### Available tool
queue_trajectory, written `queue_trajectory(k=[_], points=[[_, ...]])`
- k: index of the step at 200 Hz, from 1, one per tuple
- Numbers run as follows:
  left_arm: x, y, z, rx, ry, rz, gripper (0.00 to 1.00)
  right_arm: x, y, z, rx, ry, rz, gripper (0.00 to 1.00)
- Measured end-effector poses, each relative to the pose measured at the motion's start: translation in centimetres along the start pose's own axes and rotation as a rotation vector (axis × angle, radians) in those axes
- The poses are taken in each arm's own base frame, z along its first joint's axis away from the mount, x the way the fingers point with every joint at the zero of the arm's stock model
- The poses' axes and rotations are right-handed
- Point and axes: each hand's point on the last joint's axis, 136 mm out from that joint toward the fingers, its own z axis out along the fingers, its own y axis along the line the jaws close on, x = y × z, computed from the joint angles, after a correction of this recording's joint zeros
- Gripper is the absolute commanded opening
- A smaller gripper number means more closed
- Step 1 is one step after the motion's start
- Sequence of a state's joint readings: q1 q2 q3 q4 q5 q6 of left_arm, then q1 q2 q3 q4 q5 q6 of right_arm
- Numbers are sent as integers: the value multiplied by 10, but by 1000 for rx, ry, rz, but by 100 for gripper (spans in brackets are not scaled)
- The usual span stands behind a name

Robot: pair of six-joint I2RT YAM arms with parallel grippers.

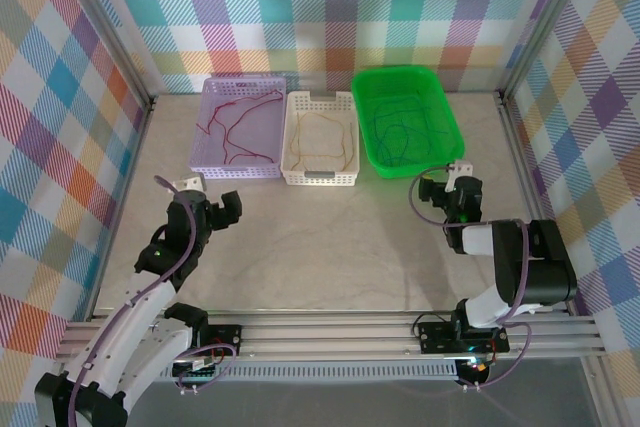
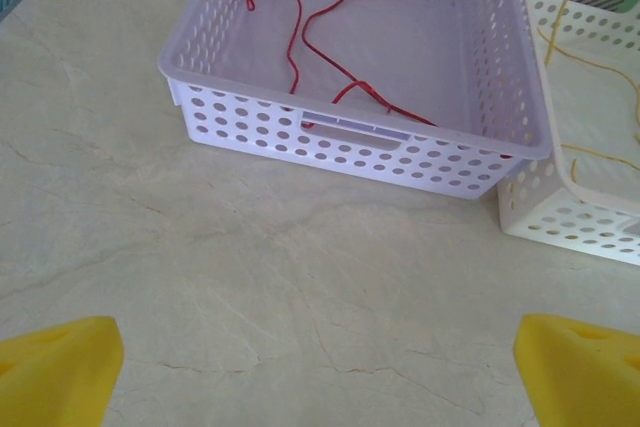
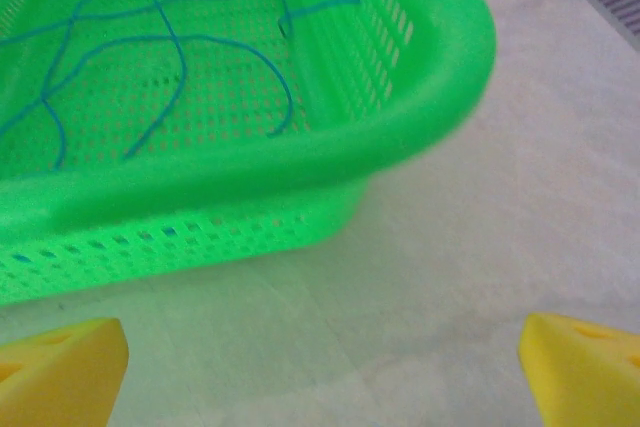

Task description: Untangle the cables

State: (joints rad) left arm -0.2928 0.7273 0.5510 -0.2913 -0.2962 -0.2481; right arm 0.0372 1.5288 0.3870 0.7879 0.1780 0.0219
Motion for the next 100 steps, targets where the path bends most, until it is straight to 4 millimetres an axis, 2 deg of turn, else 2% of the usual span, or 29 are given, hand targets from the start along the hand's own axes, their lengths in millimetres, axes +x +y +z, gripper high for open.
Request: queue_trajectory(k=[42,80,100], points=[[2,-2,-1,23,-21,-14,100,-7,1,0,-2,-30,7,100],[1,23,-4,-110,-49,-114,100,-9,1,0,-3,-39,11,100],[0,28,-6,-132,-62,-131,100,-9,1,0,-3,-39,11,100]])
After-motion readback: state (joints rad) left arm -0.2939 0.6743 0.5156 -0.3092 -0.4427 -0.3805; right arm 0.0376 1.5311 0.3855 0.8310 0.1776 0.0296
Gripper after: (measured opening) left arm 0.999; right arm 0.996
